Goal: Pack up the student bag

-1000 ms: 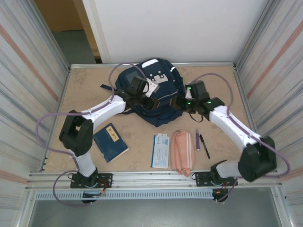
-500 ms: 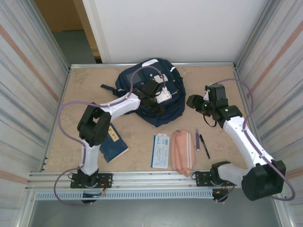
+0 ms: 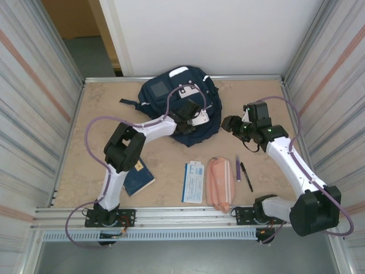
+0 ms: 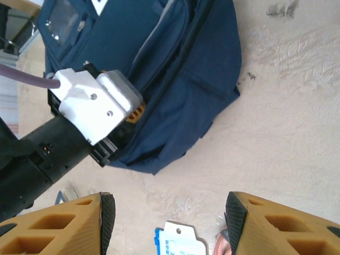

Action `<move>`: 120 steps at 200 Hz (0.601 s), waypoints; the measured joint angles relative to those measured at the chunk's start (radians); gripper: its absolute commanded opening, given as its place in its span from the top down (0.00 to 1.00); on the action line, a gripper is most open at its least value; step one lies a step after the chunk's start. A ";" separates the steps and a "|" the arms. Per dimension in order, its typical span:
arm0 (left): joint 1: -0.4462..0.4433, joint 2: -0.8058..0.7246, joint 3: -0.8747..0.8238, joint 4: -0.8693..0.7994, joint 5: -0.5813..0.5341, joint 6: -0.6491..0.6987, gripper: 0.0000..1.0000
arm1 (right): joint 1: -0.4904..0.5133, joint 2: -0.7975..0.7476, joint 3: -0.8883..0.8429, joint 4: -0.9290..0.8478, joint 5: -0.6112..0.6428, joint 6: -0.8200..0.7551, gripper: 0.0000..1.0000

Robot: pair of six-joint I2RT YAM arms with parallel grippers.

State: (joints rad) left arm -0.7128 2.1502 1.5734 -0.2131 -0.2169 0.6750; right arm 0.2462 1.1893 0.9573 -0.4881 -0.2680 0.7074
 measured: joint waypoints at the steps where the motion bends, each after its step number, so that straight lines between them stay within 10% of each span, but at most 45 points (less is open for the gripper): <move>1: 0.000 0.000 0.000 0.000 0.001 0.002 0.82 | 0.000 0.000 0.000 0.000 0.000 0.000 0.42; 24: 0.011 -0.003 -0.003 0.026 0.011 0.000 1.00 | 0.000 0.005 0.000 -0.023 -0.013 -0.001 0.42; 120: 0.102 -0.150 -0.093 0.039 0.110 -0.007 1.00 | 0.109 0.072 0.029 -0.117 -0.011 -0.072 0.41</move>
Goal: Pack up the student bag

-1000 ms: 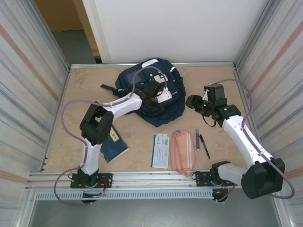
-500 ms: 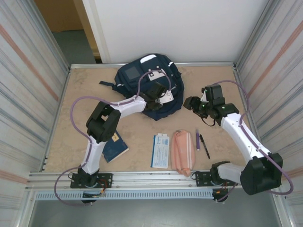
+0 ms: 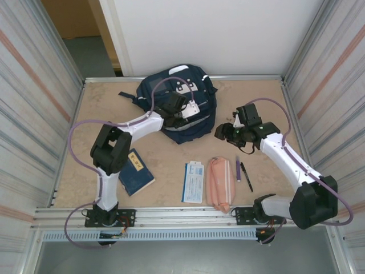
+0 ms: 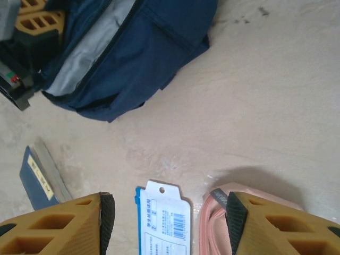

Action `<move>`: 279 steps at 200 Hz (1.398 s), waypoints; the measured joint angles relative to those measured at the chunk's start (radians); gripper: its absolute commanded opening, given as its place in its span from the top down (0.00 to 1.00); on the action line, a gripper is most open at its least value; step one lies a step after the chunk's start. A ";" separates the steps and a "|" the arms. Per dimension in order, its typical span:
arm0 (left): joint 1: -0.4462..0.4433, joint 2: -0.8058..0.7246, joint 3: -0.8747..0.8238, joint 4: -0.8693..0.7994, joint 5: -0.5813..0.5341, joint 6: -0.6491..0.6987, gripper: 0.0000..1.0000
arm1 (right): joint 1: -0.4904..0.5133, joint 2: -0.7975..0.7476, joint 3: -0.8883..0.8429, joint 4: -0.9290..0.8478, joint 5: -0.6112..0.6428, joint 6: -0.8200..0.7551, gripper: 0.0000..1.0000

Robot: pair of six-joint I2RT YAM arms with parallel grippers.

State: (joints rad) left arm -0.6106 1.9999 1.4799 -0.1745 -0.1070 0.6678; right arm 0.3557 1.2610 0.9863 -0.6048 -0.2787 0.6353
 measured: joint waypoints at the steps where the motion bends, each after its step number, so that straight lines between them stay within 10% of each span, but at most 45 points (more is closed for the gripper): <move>1: 0.000 -0.001 0.000 0.000 0.000 0.000 1.00 | 0.001 0.001 0.000 0.001 -0.001 -0.001 0.41; 108: 0.126 -0.192 0.014 0.044 0.047 0.104 1.00 | 0.351 0.114 -0.010 0.233 0.024 -0.106 0.41; 161: 0.129 -0.220 -0.054 0.073 0.095 0.022 0.69 | 0.552 0.282 0.065 0.291 0.012 -0.177 0.41; 238: 0.141 -0.465 -0.353 -0.087 -0.017 -0.549 0.56 | 0.620 0.560 0.247 0.290 -0.116 -0.201 0.43; 279: 0.303 -0.748 -0.529 -0.335 -0.062 -0.977 0.43 | 0.643 0.666 0.389 0.246 -0.148 -0.206 0.55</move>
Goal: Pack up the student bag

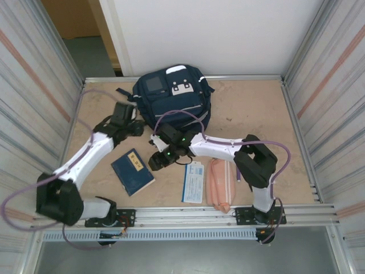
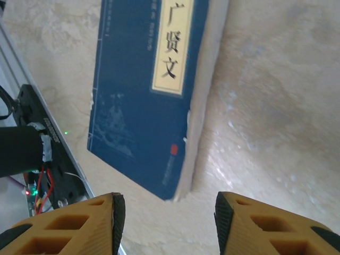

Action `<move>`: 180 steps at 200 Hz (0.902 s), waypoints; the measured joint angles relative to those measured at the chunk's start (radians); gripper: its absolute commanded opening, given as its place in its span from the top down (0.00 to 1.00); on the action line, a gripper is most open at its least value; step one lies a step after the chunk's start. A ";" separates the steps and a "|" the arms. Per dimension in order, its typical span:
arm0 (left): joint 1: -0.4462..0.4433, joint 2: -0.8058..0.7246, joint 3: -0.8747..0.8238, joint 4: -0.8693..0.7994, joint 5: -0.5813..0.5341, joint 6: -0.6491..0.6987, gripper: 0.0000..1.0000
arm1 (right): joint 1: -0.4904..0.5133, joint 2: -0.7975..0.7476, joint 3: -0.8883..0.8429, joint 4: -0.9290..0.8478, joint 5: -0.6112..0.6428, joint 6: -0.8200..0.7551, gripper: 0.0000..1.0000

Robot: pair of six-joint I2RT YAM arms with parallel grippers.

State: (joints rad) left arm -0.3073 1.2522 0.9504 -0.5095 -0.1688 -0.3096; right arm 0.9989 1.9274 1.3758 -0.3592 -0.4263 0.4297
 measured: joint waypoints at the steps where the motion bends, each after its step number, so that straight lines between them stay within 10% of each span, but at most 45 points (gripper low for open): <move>1: 0.003 -0.006 -0.005 -0.005 0.000 -0.005 0.43 | 0.000 0.002 0.002 0.000 -0.001 0.000 0.55; 43: 0.137 -0.341 -0.274 -0.207 0.027 -0.224 0.16 | 0.023 0.137 0.129 -0.017 0.006 0.010 0.63; 180: 0.228 -0.315 -0.550 -0.008 0.386 -0.335 0.14 | -0.021 0.324 0.284 -0.067 -0.013 0.155 0.91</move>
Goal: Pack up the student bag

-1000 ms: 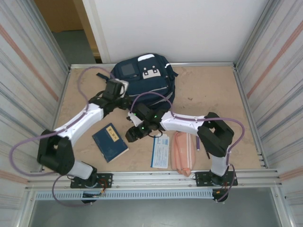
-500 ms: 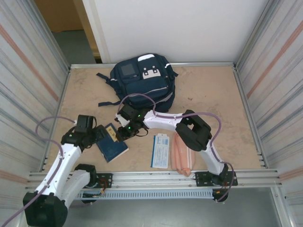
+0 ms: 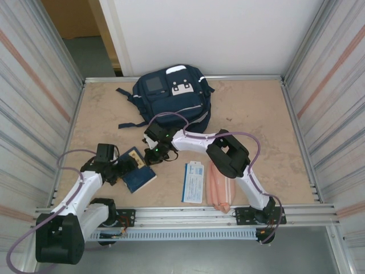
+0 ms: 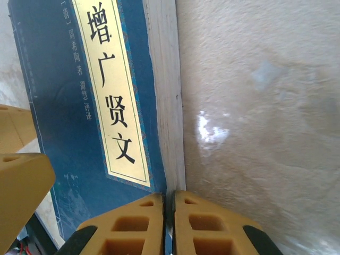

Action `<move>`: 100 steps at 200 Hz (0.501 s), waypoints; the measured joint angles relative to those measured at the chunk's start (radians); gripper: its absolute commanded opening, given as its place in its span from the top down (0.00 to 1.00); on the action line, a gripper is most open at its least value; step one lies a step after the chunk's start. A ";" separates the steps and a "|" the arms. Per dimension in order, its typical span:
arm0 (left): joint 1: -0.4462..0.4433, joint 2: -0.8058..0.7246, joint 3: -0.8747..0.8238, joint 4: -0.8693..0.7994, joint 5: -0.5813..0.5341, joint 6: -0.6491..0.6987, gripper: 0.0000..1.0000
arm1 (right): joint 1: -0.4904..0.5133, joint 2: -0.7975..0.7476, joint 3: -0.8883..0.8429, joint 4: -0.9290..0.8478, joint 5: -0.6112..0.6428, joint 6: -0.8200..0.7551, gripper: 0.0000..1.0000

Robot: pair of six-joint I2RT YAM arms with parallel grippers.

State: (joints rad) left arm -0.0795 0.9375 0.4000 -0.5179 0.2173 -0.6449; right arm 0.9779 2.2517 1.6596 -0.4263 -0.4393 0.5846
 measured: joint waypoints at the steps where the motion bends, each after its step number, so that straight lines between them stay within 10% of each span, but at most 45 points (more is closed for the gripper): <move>1: 0.000 0.000 -0.001 0.001 0.000 0.000 0.14 | 0.000 0.000 0.000 0.000 0.000 0.001 0.91; 100: 0.015 -0.023 -0.001 0.064 0.074 0.001 0.15 | -0.043 0.006 -0.010 -0.010 -0.063 0.037 0.91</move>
State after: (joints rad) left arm -0.0647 0.9146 0.3988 -0.4541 0.2909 -0.6441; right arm 0.9348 2.2578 1.6493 -0.4362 -0.5026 0.6212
